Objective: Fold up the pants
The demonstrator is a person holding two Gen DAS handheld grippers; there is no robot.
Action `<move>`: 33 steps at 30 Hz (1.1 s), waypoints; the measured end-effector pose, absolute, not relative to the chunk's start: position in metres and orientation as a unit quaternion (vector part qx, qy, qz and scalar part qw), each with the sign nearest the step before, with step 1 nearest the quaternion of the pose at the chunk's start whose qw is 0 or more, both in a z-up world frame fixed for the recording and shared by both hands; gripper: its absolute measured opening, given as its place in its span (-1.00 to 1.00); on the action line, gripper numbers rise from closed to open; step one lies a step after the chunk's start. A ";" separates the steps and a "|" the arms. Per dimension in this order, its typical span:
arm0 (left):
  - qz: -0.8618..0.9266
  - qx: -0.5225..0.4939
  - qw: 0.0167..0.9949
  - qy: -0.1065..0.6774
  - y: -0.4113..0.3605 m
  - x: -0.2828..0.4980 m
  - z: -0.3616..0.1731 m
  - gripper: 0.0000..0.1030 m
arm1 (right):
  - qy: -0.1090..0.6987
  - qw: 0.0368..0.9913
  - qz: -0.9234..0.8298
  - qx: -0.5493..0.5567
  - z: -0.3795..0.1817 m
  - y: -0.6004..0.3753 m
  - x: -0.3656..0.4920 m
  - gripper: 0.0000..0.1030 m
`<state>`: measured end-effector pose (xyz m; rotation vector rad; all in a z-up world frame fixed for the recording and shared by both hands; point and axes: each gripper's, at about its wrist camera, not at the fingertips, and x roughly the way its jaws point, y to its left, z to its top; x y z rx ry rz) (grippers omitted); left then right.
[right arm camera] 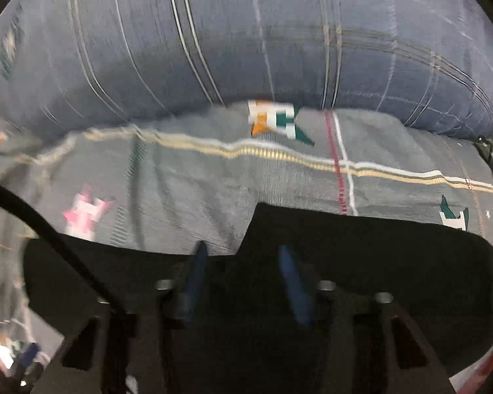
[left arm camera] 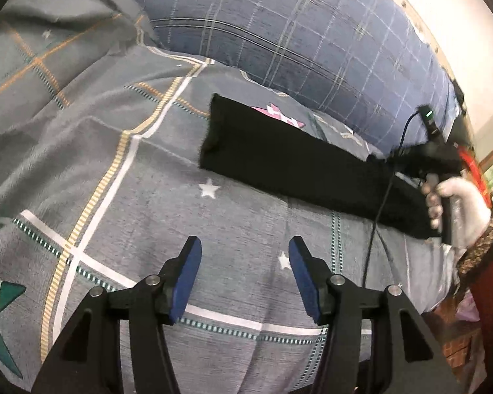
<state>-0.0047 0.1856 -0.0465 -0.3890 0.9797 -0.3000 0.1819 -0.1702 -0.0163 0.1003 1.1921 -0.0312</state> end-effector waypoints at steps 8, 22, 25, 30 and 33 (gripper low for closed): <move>-0.151 -0.227 0.852 0.447 0.217 -0.006 -0.047 0.10 | 0.545 0.837 -0.059 0.010 0.001 -0.159 0.192 -0.89; -0.143 -0.255 0.867 0.403 0.247 -0.009 -0.061 0.19 | 0.514 0.851 0.102 0.042 0.024 -0.062 0.173 -0.25; -0.150 -0.262 0.864 0.402 0.250 -0.010 -0.065 0.19 | 0.518 0.837 0.176 0.022 0.020 0.003 0.166 -0.20; -0.148 -0.256 0.867 0.401 0.251 -0.009 -0.067 0.19 | 0.531 0.822 0.207 0.000 -0.004 0.081 0.173 -0.14; -0.153 -0.258 0.866 0.400 0.252 -0.009 -0.067 0.19 | 0.542 0.818 0.188 -0.048 -0.022 0.116 0.180 -0.12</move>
